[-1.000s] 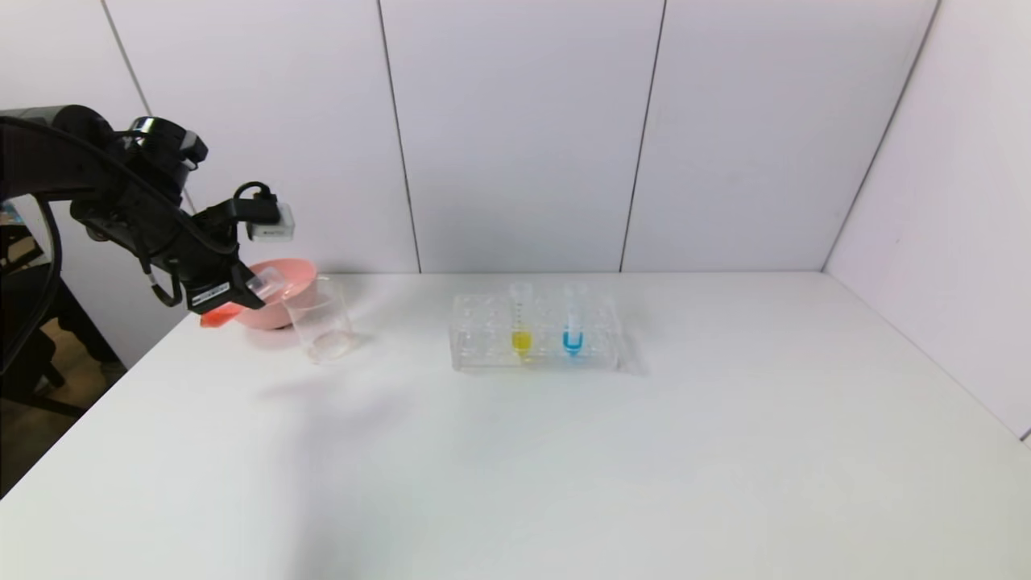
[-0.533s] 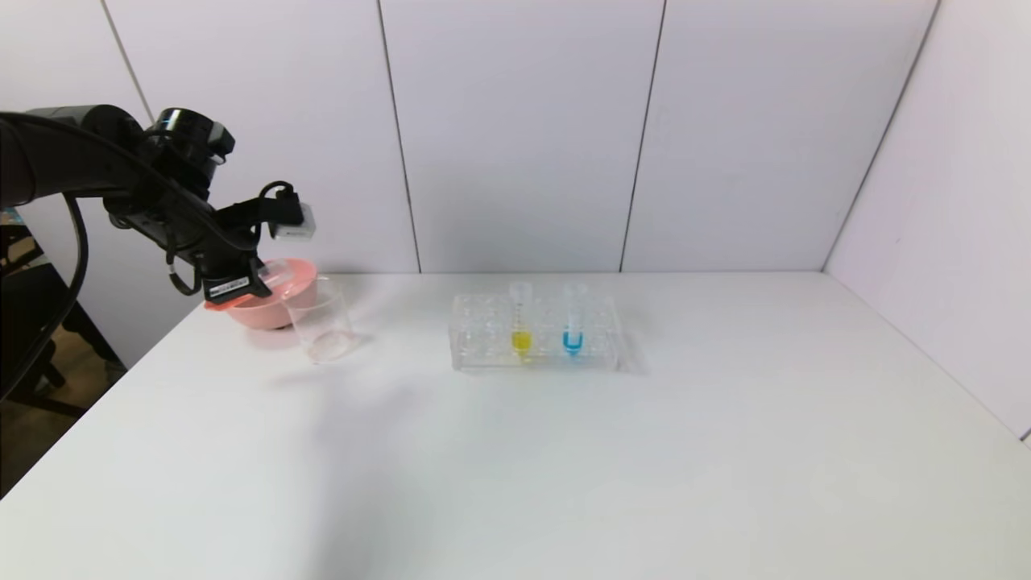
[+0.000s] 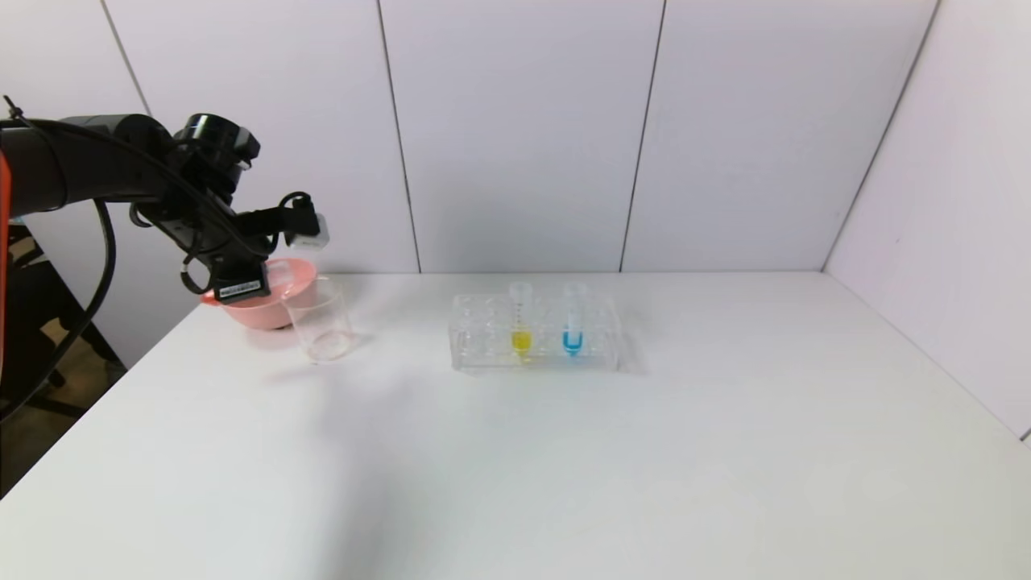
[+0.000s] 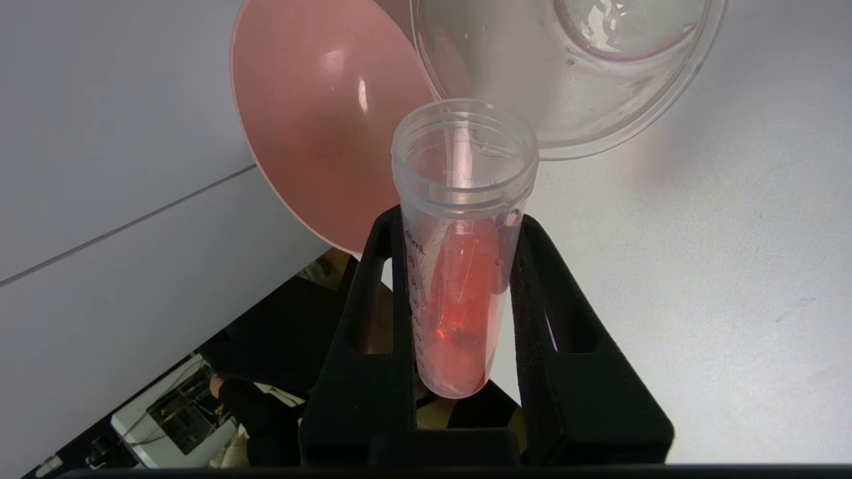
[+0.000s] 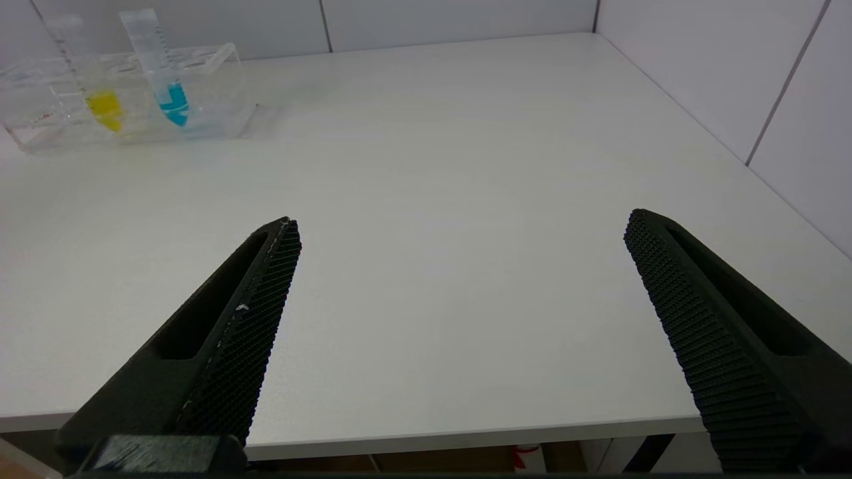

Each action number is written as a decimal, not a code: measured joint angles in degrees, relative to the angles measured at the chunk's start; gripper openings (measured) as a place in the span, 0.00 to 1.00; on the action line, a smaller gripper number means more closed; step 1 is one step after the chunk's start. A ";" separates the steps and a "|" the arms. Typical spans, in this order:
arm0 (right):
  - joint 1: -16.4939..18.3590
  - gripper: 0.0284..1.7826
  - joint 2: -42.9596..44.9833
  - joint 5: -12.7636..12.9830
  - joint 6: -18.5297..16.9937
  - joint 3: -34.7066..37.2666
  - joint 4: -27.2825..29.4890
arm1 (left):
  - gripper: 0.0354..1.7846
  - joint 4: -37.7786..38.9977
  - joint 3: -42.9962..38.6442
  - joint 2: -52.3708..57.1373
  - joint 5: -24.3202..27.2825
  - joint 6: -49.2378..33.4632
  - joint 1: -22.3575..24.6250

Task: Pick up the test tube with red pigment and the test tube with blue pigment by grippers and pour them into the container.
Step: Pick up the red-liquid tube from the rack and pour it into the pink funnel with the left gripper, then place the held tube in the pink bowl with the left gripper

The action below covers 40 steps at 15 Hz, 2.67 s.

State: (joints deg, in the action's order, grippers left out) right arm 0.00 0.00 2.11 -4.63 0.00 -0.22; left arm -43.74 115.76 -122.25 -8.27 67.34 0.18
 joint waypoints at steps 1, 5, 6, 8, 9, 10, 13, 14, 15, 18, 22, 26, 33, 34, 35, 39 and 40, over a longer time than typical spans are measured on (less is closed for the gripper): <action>0.00 1.00 0.00 0.00 0.00 0.00 0.00 | 0.23 0.17 0.00 -0.22 -0.13 0.11 -0.13; 0.00 1.00 0.00 0.00 -0.02 0.00 -0.02 | 0.23 -0.05 -0.02 -0.46 -1.38 0.32 -1.37; 0.00 1.00 0.00 0.00 0.00 0.00 -0.02 | 0.23 -0.11 -0.02 -0.49 -2.86 0.60 -1.78; 0.00 1.00 0.00 0.00 0.00 0.00 0.00 | 0.23 -0.13 -0.02 -0.57 -5.60 0.99 -2.55; 0.00 1.00 0.00 0.00 0.00 0.00 0.00 | 0.23 -0.13 -0.02 -0.61 -6.67 1.05 -2.94; 0.00 1.00 0.00 0.00 0.00 0.00 -0.02 | 0.23 -0.06 -0.02 -0.61 -7.77 1.07 -3.24; 0.00 1.00 0.00 0.00 0.00 0.00 0.00 | 0.23 0.22 -0.02 -0.63 -10.69 1.48 -3.82; 0.00 1.00 0.00 0.00 0.00 0.00 -0.02 | 0.23 0.28 0.00 -0.63 -11.63 1.73 -3.90; 0.00 1.00 0.00 0.00 0.00 0.00 -0.02 | 0.23 0.35 0.00 -0.71 -12.43 1.78 -4.01; 0.00 1.00 0.00 0.00 0.00 0.00 -0.02 | 0.23 1.27 0.00 -0.82 -13.31 1.79 -4.23; 0.00 1.00 0.00 0.00 0.00 0.00 -0.02 | 0.23 1.57 0.00 -0.82 -17.12 2.36 -5.08; 0.00 1.00 0.00 0.00 0.00 0.00 0.00 | 0.23 2.82 0.00 -0.85 -22.24 3.28 -6.19; 0.00 1.00 0.00 0.00 0.00 0.00 0.00 | 0.23 3.45 -0.05 -1.16 -28.15 5.07 -7.89; 0.00 1.00 0.00 0.00 0.00 0.00 0.00 | 0.23 3.63 -0.05 -1.24 -28.55 5.28 -8.09; 0.00 1.00 0.00 0.00 0.00 0.00 -0.02 | 0.23 3.63 -0.09 -1.35 -29.20 5.42 -8.42; 0.00 1.00 0.00 0.00 0.00 0.00 -0.02 | 0.23 3.78 -0.16 -1.68 -29.00 5.12 -9.25; 0.00 1.00 0.00 0.00 0.00 0.00 -0.02 | 0.23 4.19 -0.22 -1.68 -26.58 4.44 -8.95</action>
State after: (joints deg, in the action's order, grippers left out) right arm 0.00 0.00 2.11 -4.63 0.00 -0.24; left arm -39.55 115.54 -123.93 -34.84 71.78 -8.77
